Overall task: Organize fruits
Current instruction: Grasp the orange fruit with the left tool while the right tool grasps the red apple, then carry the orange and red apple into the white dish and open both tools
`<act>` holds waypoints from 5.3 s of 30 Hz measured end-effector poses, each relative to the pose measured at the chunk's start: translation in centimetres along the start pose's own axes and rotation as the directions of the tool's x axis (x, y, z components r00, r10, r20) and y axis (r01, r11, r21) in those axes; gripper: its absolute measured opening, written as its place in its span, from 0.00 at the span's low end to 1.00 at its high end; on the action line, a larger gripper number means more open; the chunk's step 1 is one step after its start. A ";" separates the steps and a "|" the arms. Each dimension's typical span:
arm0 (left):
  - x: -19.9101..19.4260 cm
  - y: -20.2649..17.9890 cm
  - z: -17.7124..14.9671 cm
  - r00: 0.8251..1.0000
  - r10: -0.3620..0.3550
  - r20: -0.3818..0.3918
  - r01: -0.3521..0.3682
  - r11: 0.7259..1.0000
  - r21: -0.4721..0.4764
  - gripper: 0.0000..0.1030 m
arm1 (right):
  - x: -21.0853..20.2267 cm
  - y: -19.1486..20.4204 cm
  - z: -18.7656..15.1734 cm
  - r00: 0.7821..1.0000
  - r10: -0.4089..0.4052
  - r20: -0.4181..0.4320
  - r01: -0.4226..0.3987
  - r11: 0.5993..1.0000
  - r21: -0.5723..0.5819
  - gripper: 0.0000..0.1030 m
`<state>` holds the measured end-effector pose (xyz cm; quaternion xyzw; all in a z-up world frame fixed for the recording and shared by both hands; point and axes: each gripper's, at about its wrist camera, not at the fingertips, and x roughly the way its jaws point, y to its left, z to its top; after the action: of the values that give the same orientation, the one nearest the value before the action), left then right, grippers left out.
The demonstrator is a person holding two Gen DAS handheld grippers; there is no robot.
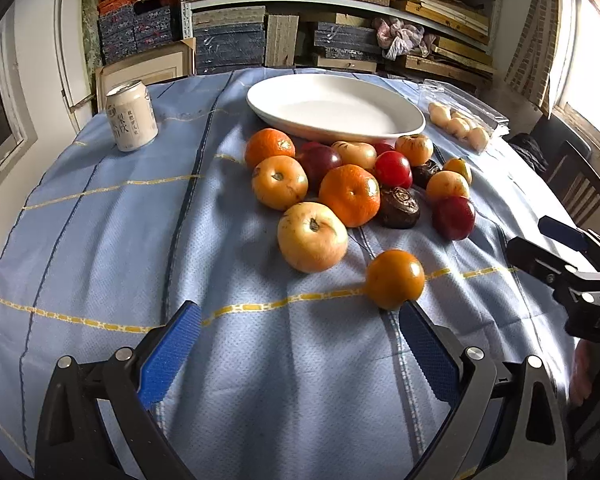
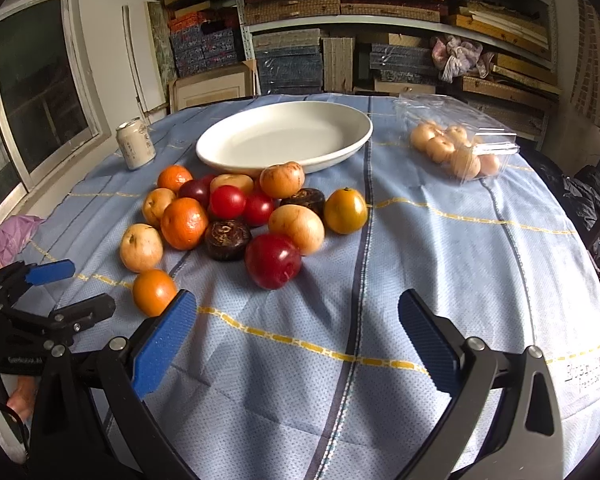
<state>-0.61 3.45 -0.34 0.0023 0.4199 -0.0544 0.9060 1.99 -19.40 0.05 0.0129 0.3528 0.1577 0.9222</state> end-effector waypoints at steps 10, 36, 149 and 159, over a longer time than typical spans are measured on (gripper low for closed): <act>0.4 -3.1 1.2 0.985 -0.162 -0.060 0.166 0.984 0.065 0.96 | -1.1 -1.3 0.3 0.998 -0.036 0.053 0.034 0.999 0.029 0.96; 4.7 -4.7 2.8 0.977 -0.183 -0.111 0.192 0.979 0.069 0.44 | -1.7 -3.6 0.4 0.995 -0.049 0.090 0.038 0.992 0.121 0.96; 1.5 4.0 5.8 0.999 0.006 0.043 0.001 0.988 -0.151 0.96 | 1.3 -3.3 3.5 0.971 0.146 0.190 -0.169 0.979 0.111 0.96; 2.3 1.1 4.4 0.996 0.061 0.072 -0.060 0.998 -0.006 0.96 | 2.9 -1.5 3.3 0.990 0.075 0.123 -0.080 0.996 0.041 0.96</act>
<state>4.31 4.08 0.71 0.0113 0.3867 -0.0262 0.9218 6.63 -19.69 0.40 0.0573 0.2990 0.1841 0.9346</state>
